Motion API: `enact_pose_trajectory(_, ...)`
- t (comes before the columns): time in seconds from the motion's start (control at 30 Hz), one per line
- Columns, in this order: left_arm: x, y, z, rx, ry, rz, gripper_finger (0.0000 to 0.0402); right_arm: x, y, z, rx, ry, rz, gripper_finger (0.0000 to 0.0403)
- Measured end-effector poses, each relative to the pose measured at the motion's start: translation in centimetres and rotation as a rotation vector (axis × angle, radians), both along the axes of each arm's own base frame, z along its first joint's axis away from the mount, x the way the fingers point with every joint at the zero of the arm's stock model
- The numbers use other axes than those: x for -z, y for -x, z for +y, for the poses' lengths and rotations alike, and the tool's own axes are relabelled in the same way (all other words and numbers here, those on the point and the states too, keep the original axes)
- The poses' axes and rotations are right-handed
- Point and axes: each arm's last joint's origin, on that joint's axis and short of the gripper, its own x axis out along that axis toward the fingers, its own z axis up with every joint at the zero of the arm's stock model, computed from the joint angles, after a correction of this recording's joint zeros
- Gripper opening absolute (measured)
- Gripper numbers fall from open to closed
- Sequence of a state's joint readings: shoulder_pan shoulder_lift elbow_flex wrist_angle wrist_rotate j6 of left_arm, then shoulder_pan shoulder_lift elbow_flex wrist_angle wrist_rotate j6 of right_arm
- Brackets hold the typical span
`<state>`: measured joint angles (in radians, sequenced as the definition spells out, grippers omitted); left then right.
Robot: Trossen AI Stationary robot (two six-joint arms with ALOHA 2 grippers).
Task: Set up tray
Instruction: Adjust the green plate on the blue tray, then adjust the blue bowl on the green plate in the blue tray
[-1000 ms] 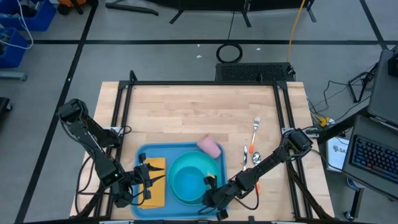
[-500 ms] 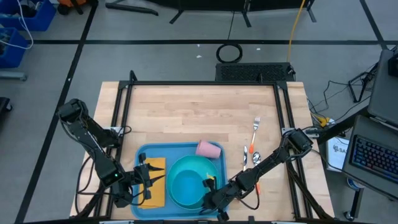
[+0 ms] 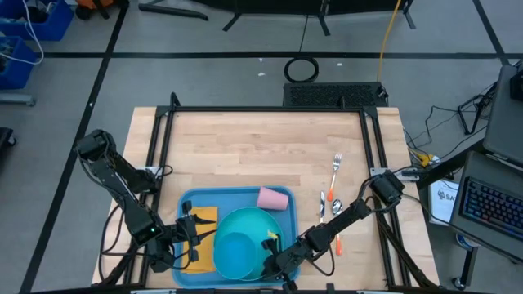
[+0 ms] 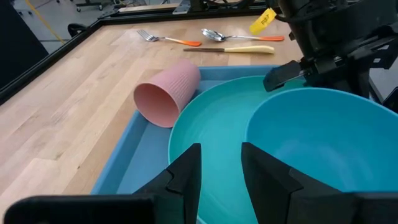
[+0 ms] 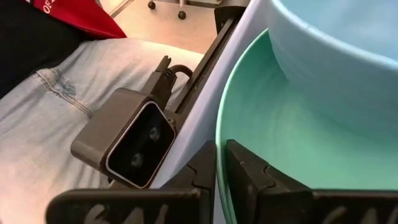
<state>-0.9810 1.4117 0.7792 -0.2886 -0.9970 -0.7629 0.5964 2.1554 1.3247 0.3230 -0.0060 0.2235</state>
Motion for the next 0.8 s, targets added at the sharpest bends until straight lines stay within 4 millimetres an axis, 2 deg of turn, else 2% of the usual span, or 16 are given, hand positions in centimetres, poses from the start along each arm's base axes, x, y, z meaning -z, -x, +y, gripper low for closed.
enact_pose_trajectory(0.13,0.0,0.0,0.0,0.000,0.000,0.000,0.0120,-0.6,0.1,-0.1,0.009,-0.012,0.010,0.0038)
enact_pose_trajectory(0.43,0.0,0.0,0.0,0.000,0.000,0.001,0.0120,-3.4,0.7,0.2,-0.003,-0.013,-0.058,0.0059)
enact_pose_trajectory(0.63,0.0,0.0,0.0,0.001,0.002,0.001,0.0120,-4.0,0.7,0.0,0.011,0.147,-0.167,0.0087)
enact_pose_trajectory(0.8,0.0,0.0,0.0,0.001,0.001,0.001,0.0120,-4.1,0.5,-0.2,0.002,0.211,-0.203,0.0118)
